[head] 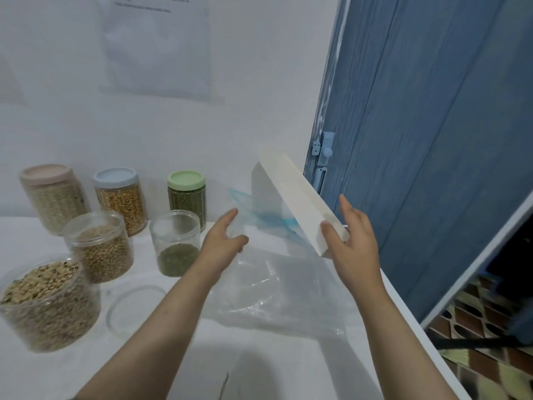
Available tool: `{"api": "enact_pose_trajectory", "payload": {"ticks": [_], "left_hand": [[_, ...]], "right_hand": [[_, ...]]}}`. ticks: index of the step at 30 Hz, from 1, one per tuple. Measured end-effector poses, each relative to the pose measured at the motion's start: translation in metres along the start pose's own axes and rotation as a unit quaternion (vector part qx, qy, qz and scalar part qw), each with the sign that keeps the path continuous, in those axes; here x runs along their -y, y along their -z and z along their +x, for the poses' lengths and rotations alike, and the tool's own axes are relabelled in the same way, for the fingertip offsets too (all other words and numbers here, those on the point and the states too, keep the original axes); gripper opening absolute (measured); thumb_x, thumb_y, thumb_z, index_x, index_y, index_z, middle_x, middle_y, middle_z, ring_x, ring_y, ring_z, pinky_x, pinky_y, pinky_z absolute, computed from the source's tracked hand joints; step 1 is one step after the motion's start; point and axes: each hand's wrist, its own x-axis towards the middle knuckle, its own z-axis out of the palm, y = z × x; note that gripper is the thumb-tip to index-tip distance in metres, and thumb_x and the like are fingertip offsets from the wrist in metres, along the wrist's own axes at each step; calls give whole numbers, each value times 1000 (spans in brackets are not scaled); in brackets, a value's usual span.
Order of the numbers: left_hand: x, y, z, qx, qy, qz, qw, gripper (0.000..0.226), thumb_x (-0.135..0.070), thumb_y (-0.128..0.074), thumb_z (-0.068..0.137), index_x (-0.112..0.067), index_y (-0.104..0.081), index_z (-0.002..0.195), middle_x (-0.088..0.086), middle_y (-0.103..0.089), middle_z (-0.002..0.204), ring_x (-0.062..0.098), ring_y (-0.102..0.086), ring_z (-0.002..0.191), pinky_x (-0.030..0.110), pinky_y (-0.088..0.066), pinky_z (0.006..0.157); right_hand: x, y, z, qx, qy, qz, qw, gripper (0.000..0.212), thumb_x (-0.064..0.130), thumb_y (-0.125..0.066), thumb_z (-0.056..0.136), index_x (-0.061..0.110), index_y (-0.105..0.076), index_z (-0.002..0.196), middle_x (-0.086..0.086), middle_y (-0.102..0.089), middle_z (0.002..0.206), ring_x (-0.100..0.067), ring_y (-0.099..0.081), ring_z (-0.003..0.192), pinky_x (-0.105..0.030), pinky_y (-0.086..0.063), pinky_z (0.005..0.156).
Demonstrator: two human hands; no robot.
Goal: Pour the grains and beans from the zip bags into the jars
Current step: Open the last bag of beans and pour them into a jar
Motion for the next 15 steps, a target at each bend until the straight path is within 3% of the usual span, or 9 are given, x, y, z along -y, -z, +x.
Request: {"api": "enact_pose_trajectory", "payload": {"ticks": [3,7,10,11,13,15], "left_hand": [[-3,-18,7,-6,-22,-45,999,68,0,-62,88,-31,-43,146,-4,-45,150,8,-57,75,14,-46,65],[-7,-30,25,-23,-38,-154,987,67,0,-62,88,-43,-49,138,1,-54,141,27,-65,103,16,-46,72],[-7,-35,35,-35,-9,-210,977,64,1,-60,91,-34,-46,144,1,-59,116,10,-58,70,12,-46,61],[-4,-38,38,-37,8,-205,978,64,1,-60,92,-30,-44,146,1,-57,121,8,-55,70,12,-47,63],[7,-45,41,-28,50,-137,989,67,-4,-62,91,-26,-39,150,0,-51,137,15,-62,90,22,-53,79],[20,-49,41,-5,76,-27,997,70,-11,-66,88,-23,-37,151,5,-50,143,25,-61,113,34,-50,97]], "right_hand": [[9,-3,-5,0,12,19,1000,56,19,-57,99,24,-37,151,4,-43,134,29,-41,98,7,-33,73],[12,-6,-14,14,8,45,999,57,14,-58,99,21,-37,152,2,-43,129,32,-44,85,5,-38,64],[8,-7,-15,16,7,42,999,58,17,-59,99,26,-37,152,4,-43,128,27,-47,86,-1,-43,62],[4,-8,-14,17,7,35,999,58,19,-59,99,27,-37,152,6,-43,128,26,-48,88,-2,-45,61],[-4,-14,-14,18,6,12,1000,58,24,-58,99,30,-37,152,7,-42,130,20,-48,97,-10,-52,64],[-14,-21,-17,17,-5,-26,1000,60,40,-56,96,35,-36,152,12,-41,131,3,-51,109,-30,-59,78]]}}
